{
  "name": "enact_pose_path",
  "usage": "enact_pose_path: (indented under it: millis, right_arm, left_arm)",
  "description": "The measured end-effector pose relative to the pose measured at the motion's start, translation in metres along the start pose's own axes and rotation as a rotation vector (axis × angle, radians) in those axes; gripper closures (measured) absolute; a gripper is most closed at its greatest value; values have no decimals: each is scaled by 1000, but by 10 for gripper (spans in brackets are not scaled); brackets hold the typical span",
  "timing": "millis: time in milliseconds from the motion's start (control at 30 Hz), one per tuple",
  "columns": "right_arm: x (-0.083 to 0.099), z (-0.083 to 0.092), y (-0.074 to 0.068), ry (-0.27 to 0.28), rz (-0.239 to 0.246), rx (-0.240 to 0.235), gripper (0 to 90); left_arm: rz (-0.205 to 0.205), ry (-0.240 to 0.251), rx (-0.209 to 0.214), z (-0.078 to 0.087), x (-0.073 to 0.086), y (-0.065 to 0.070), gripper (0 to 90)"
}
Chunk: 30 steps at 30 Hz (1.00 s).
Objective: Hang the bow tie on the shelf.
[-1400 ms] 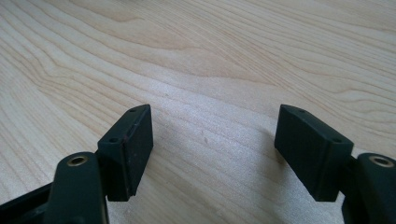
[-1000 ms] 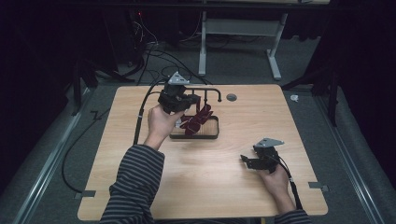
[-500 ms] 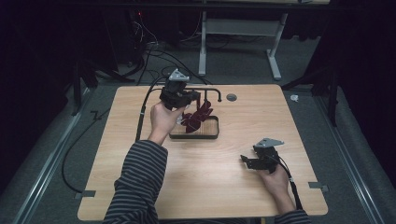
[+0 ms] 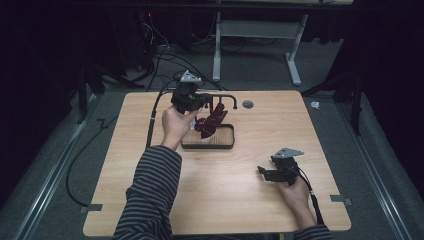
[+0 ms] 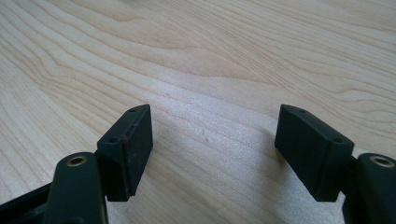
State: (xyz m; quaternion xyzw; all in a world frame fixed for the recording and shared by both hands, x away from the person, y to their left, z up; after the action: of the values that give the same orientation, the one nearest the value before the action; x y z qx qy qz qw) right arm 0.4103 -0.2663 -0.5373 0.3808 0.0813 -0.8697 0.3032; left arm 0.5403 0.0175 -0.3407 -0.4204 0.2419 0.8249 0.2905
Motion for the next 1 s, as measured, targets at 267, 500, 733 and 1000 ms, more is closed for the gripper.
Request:
enact_pose_path:
  millis: [267,500,733,1000]
  right_arm:
    - [0,0,0,-2,-2,0,291]
    - [0,0,0,-2,-4,0,291]
    - [0,0,0,-2,-4,0,291]
    - [0,0,0,-1,-4,-1,291]
  left_arm:
    - [-4,-21,-26,-3,4,-6,842]
    - [4,-33,-39,-5,9,-12,835]
    - [0,-30,-57,-2,10,-14,806]
    - [4,-17,-71,1,14,-13,650]
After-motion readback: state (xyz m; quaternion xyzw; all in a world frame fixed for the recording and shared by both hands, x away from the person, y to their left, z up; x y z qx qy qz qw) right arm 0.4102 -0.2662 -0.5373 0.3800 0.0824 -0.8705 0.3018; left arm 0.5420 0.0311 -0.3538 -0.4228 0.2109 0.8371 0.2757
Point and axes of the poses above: each handheld gripper's, and its own axes: z roughly backward along the jaws, x roughly out of its underside, y roughly to its right, the point moved 5 cm from there along -z, roughly forward along the jaws, and after that the axes turned 6 degrees about z, right-handed, at the moved point
